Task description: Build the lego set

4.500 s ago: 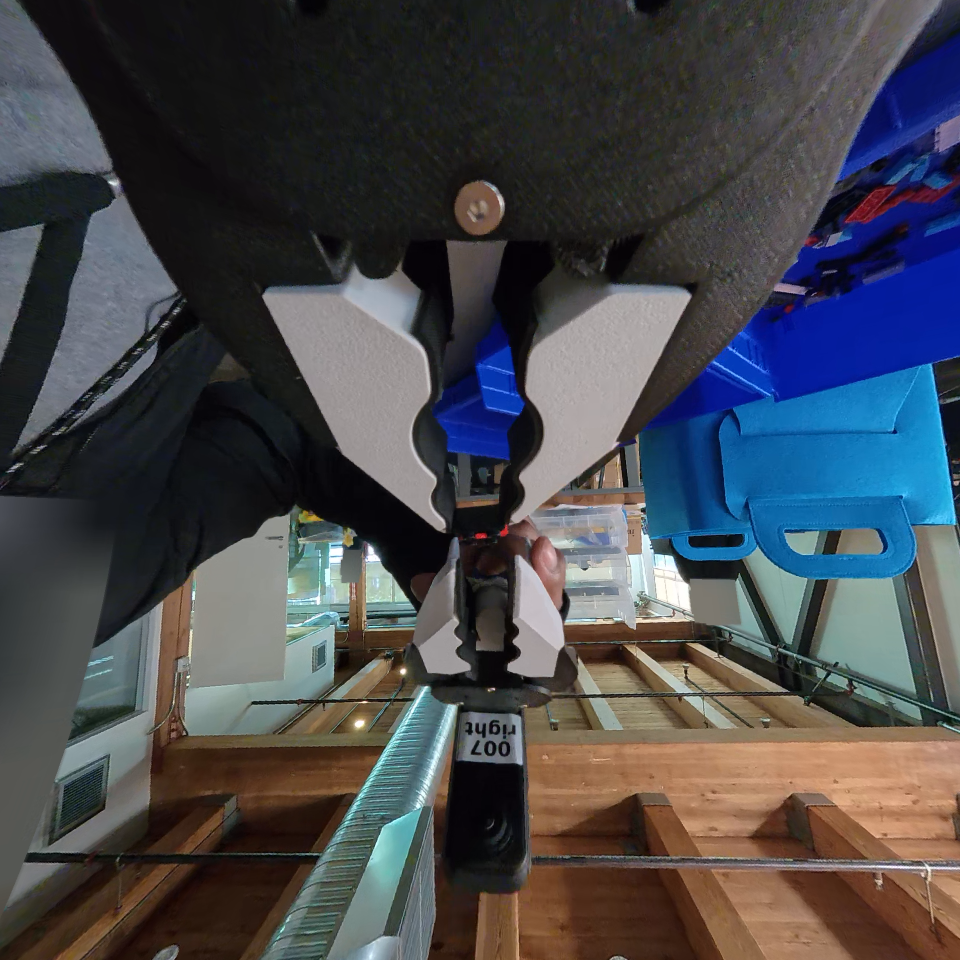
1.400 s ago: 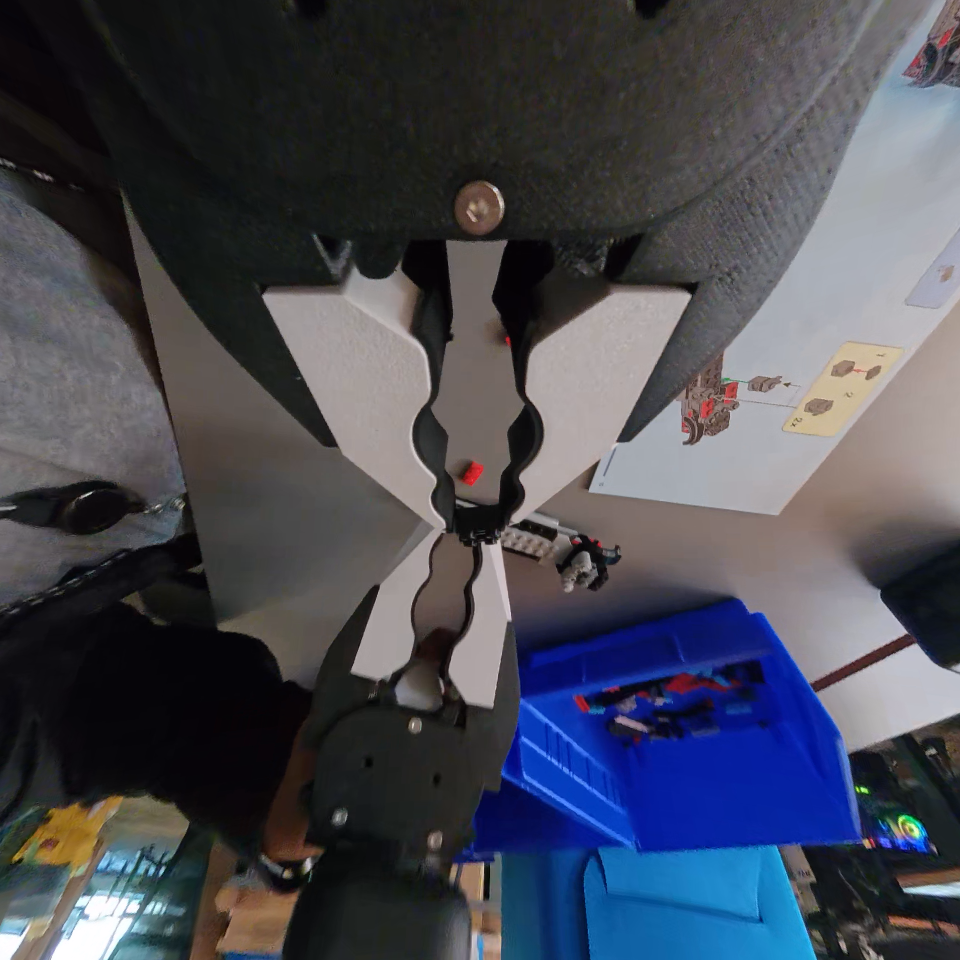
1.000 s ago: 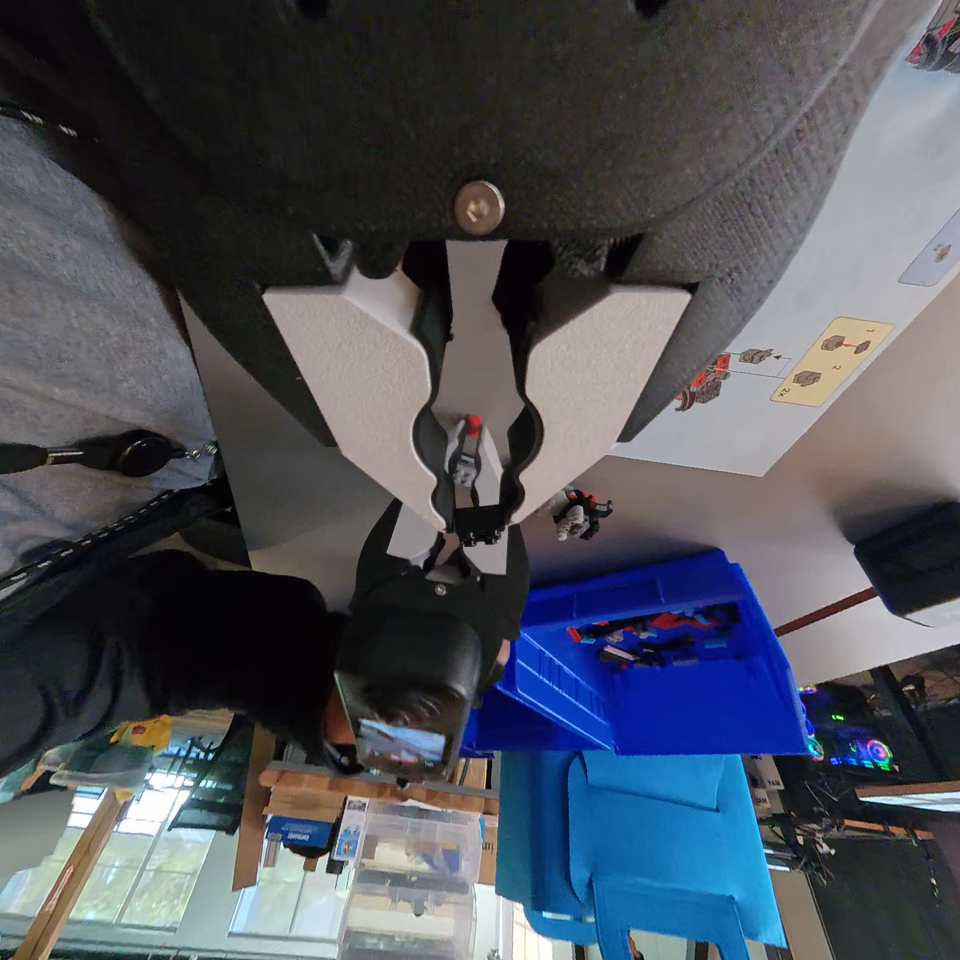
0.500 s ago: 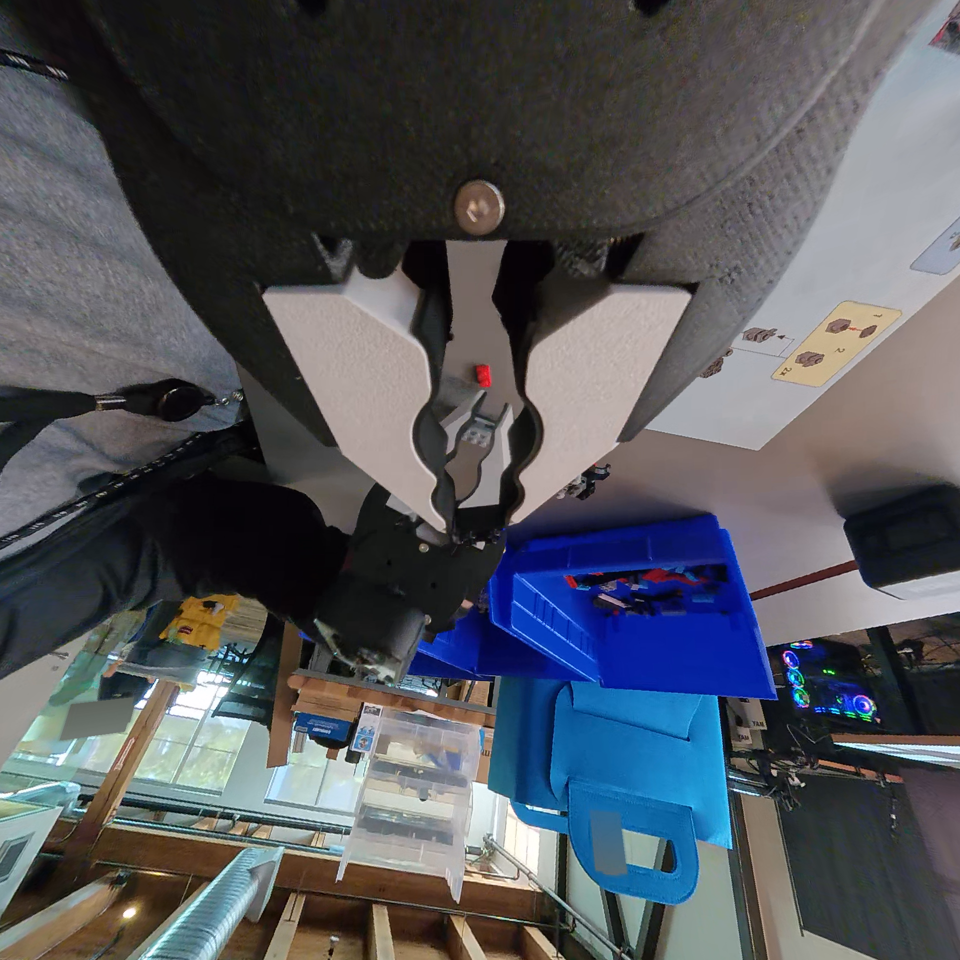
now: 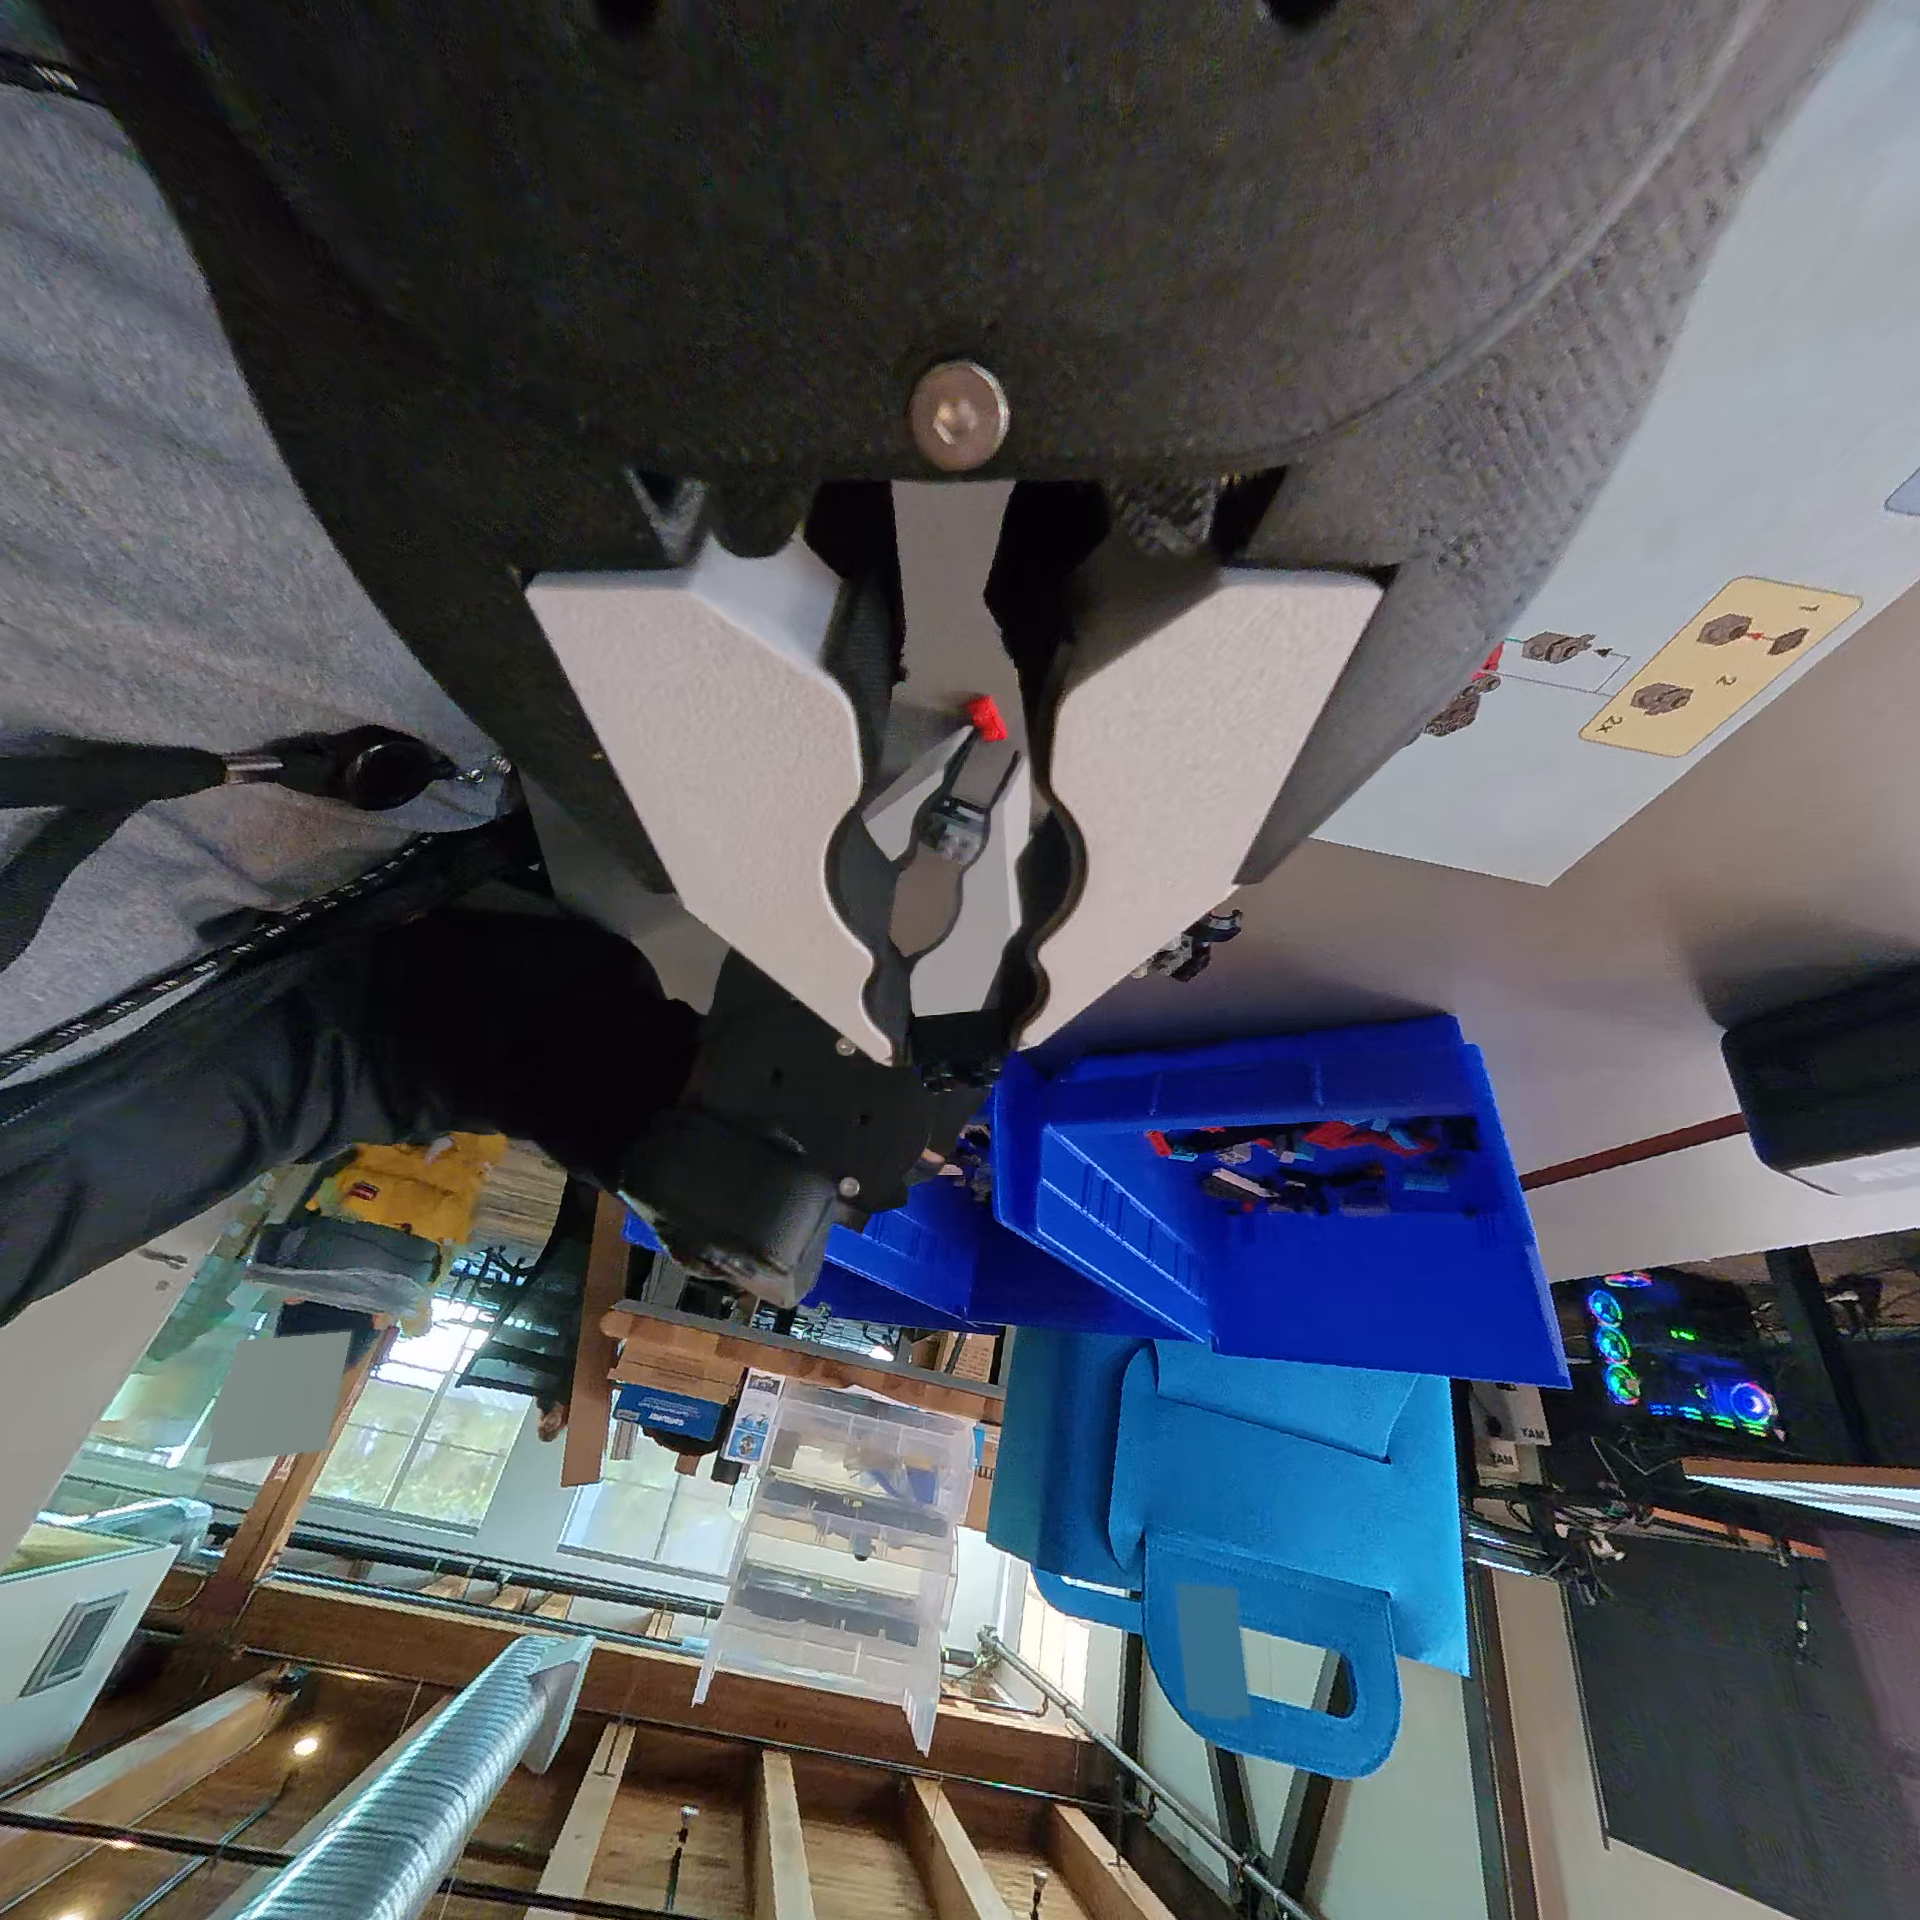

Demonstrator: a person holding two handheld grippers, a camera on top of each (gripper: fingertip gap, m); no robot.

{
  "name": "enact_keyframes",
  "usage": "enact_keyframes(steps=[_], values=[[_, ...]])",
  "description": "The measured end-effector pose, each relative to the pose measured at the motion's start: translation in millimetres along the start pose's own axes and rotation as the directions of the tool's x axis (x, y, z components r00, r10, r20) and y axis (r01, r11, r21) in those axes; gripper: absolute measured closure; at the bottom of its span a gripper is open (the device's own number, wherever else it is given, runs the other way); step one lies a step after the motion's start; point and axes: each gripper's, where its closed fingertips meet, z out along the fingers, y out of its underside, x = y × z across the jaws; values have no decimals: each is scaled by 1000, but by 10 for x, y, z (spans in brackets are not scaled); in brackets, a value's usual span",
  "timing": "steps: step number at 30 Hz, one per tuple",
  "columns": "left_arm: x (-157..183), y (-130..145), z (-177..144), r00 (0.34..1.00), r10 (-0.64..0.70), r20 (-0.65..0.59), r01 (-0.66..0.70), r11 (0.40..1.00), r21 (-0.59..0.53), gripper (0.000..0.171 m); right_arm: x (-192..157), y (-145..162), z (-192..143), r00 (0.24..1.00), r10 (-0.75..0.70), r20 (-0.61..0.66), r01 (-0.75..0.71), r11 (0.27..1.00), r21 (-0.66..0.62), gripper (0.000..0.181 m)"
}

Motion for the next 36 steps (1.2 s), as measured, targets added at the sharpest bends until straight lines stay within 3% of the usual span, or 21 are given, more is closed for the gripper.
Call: enact_keyframes(steps=[10,15,23,29,36], values=[[18,-32,-1,1000,-12,-14,13,1000,23,154,158,-26,-50,994,95,-61,-91,994,67,163],[41,-17,34,1000,-14,-23,14,1000,17,154,138,42,10,992,112,-63,-111,994,25,163],[46,-28,34,999,-20,-28,20,999,27,154,24,-75,49,976,215,39,-217,974,67,157],[55,-40,26,999,-19,-32,20,999,33,155,-98,-162,39,984,167,65,-172,982,77,156],[88,-86,0,998,-16,-52,19,998,60,155,79,-138,-2,994,95,59,-100,991,88,156]])
